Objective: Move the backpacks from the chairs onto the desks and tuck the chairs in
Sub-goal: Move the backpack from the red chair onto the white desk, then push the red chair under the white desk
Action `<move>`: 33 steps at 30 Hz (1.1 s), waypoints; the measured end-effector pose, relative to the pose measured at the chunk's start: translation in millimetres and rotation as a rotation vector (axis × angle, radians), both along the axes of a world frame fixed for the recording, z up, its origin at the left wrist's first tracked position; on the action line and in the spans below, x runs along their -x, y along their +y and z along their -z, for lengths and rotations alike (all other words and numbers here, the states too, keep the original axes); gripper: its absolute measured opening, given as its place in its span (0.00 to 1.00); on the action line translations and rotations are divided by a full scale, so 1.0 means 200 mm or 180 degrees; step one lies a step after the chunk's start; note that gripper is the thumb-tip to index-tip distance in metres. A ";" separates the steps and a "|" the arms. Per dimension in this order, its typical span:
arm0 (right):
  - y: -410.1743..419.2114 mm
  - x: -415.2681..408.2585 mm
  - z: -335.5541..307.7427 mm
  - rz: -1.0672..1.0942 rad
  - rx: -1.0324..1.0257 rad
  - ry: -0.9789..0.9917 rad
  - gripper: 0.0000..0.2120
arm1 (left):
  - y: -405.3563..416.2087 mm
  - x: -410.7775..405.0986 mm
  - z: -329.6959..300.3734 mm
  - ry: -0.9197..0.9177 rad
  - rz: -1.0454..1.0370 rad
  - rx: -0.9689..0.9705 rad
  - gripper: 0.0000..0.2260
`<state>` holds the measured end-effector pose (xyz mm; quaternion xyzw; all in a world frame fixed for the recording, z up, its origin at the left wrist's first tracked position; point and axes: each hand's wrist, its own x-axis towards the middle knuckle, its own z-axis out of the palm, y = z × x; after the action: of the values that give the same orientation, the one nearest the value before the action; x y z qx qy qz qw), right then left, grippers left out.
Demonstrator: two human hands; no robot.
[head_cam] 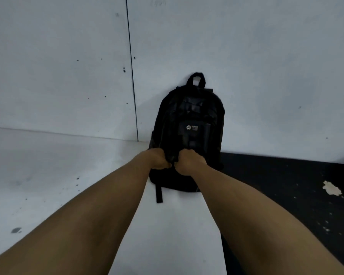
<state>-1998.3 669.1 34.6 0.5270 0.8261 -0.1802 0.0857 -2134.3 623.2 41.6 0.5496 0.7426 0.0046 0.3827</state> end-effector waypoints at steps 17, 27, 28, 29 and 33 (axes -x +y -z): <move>-1.17 -0.80 0.89 -0.0676 0.1694 -0.0985 0.17 | -1.60 -0.56 0.71 0.0117 -0.0586 0.1253 0.24; -1.67 -1.07 1.01 -0.0754 0.2095 -0.0862 0.22 | -2.17 -0.79 0.89 -0.0721 -0.1639 0.1066 0.17; -1.72 -1.07 1.01 -0.0743 0.2095 -0.0795 0.21 | -2.23 -0.78 0.91 -0.0753 -0.1786 0.1016 0.18; -1.75 -1.07 1.02 -0.0731 0.2096 -0.0748 0.20 | -2.30 -0.76 0.94 -0.0748 -0.1890 0.0989 0.17; -1.90 -1.06 1.03 -0.0627 0.2054 -0.0782 0.18 | -2.63 -0.68 1.01 -0.0645 -0.2200 0.1243 0.21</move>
<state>-1786.3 288.7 -171.5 0.4084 0.7570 -0.3580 0.3633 -1998.5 98.1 -161.2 0.1816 0.8290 0.0460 0.5270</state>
